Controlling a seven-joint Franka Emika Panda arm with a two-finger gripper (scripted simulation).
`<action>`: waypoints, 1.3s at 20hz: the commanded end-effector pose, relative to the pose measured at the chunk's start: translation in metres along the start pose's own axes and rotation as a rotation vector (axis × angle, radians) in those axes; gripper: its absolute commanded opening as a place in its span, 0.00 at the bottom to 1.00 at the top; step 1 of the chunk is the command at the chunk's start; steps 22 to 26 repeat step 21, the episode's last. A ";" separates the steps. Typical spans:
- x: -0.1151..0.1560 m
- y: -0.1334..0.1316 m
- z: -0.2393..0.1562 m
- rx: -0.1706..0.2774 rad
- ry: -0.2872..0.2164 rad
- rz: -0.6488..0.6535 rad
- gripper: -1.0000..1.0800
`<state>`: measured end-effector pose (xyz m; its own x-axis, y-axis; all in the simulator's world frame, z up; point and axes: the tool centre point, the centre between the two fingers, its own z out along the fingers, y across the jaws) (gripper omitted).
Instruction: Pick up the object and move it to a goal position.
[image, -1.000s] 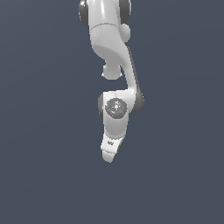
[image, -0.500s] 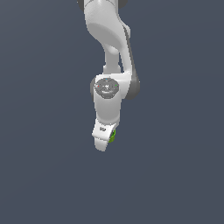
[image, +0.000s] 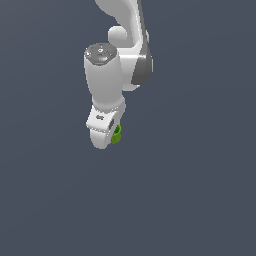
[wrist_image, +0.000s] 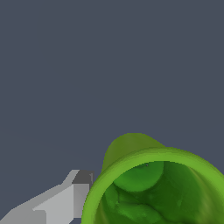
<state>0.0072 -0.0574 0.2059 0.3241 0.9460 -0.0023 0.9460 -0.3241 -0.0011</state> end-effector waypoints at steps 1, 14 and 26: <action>-0.013 -0.006 -0.024 -0.001 0.001 0.000 0.00; -0.057 -0.023 -0.101 -0.001 0.004 -0.001 0.00; -0.059 -0.022 -0.104 -0.001 0.003 0.000 0.00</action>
